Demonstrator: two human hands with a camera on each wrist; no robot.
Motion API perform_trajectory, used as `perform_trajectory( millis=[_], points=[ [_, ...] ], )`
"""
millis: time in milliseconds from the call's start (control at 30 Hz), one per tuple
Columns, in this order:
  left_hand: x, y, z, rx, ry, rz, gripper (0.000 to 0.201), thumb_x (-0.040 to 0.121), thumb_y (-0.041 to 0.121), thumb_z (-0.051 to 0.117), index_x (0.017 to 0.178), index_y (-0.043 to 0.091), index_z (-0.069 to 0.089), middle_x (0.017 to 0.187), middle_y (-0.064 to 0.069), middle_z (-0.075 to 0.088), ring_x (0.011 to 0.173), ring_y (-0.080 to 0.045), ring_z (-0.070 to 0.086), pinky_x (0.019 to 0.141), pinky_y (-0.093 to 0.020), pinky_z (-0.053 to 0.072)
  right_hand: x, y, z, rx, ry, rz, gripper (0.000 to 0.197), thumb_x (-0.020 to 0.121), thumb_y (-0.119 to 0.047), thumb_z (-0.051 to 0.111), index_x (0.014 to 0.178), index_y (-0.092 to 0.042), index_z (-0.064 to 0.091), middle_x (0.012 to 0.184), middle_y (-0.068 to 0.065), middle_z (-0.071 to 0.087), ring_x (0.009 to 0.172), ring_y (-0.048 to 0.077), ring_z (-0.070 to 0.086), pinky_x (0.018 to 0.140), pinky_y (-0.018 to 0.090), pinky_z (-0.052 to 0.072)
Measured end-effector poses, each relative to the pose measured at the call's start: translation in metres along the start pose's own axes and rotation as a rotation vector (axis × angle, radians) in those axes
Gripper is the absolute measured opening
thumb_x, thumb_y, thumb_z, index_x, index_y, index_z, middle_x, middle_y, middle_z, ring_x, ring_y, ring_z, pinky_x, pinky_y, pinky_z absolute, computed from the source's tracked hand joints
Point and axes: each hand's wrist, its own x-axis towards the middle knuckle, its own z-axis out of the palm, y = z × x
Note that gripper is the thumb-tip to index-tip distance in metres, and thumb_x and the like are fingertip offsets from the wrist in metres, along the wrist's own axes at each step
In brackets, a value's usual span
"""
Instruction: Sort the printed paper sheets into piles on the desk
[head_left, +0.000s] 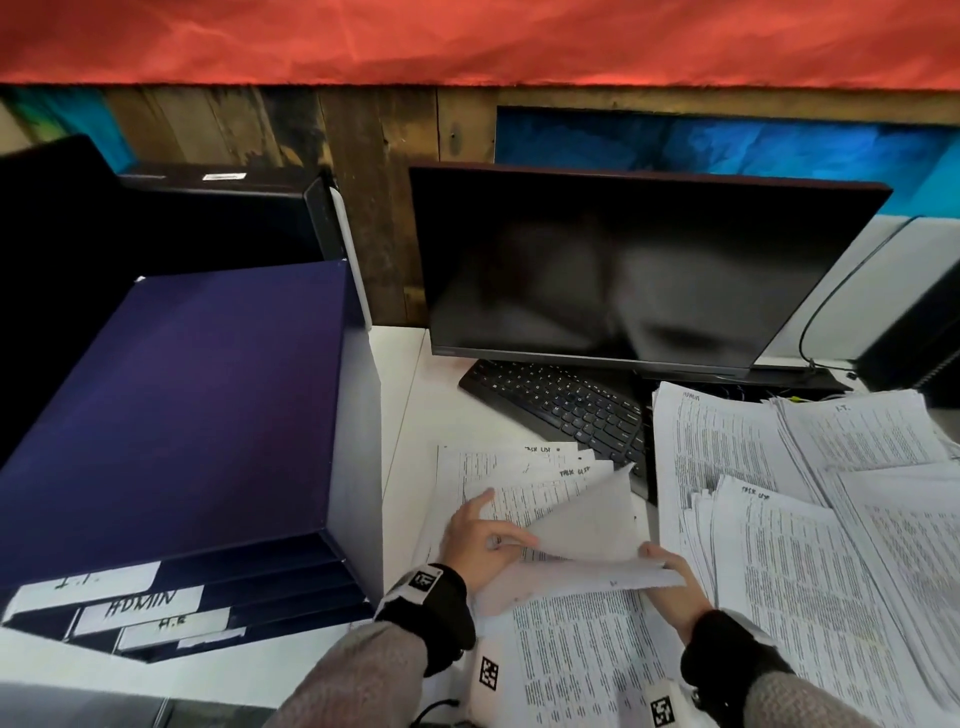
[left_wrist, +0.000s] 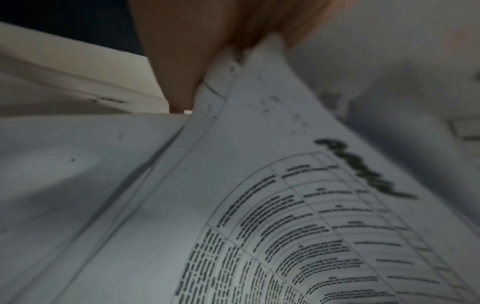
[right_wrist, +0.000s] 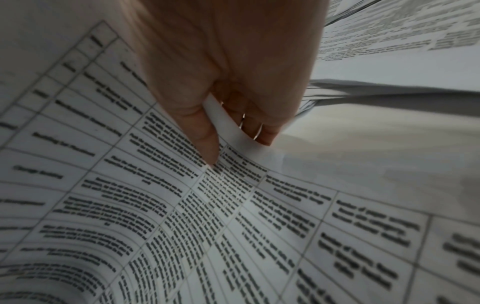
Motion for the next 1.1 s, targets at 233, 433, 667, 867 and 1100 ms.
perform_trajectory(
  millis=[233, 433, 667, 867, 1100],
  points=[
    [-0.003, 0.005, -0.007, -0.318, 0.025, -0.183, 0.013, 0.086, 0.022, 0.067, 0.090, 0.032, 0.073, 0.144, -0.002, 0.030, 0.129, -0.015, 0.035, 0.101, -0.024, 0.034, 0.003, 0.002, -0.004, -0.055, -0.041, 0.035, 0.028, 0.076, 0.018, 0.058, 0.064, -0.004, 0.046, 0.060, 0.006, 0.047, 0.062, 0.018, 0.042, 0.059, 0.029, 0.031],
    [-0.006, 0.010, -0.006, -0.450, 0.027, -0.125, 0.012, 0.083, 0.011, 0.069, 0.081, 0.023, 0.073, 0.092, -0.003, 0.061, 0.091, -0.017, 0.059, 0.079, -0.018, 0.047, 0.003, 0.002, -0.004, -0.062, -0.044, 0.046, 0.032, 0.076, 0.017, 0.059, 0.061, -0.007, 0.044, 0.059, 0.005, 0.045, 0.064, 0.019, 0.042, 0.061, 0.031, 0.031],
    [-0.014, 0.017, 0.000, -0.282, -0.105, 0.072, 0.046, 0.074, 0.003, 0.075, 0.070, 0.049, 0.071, 0.092, 0.012, 0.057, 0.092, 0.001, 0.056, 0.085, -0.012, 0.039, 0.001, 0.001, -0.002, 0.198, 0.030, 0.087, 0.015, 0.072, 0.005, 0.064, 0.059, 0.007, 0.057, 0.047, 0.011, 0.058, 0.045, 0.017, 0.055, 0.041, 0.020, 0.044],
    [-0.015, 0.019, -0.004, -0.325, 0.004, 0.015, 0.056, 0.071, 0.008, 0.060, 0.110, 0.043, 0.040, 0.107, -0.010, 0.058, 0.101, -0.023, 0.059, 0.088, -0.040, 0.051, -0.002, 0.001, 0.001, 0.092, -0.016, 0.017, 0.013, 0.067, 0.003, 0.069, 0.063, 0.006, 0.057, 0.070, 0.018, 0.061, 0.071, 0.022, 0.055, 0.060, 0.030, 0.042],
    [0.002, 0.011, -0.013, 0.115, -0.010, -0.346, 0.065, 0.065, 0.038, 0.069, 0.126, 0.030, 0.049, 0.131, -0.002, 0.049, 0.121, -0.021, 0.049, 0.104, -0.037, 0.040, -0.004, -0.003, 0.001, 0.061, -0.045, 0.013, 0.017, 0.069, 0.003, 0.067, 0.063, -0.002, 0.053, 0.063, 0.010, 0.058, 0.063, 0.017, 0.053, 0.060, 0.026, 0.041]
  ],
)
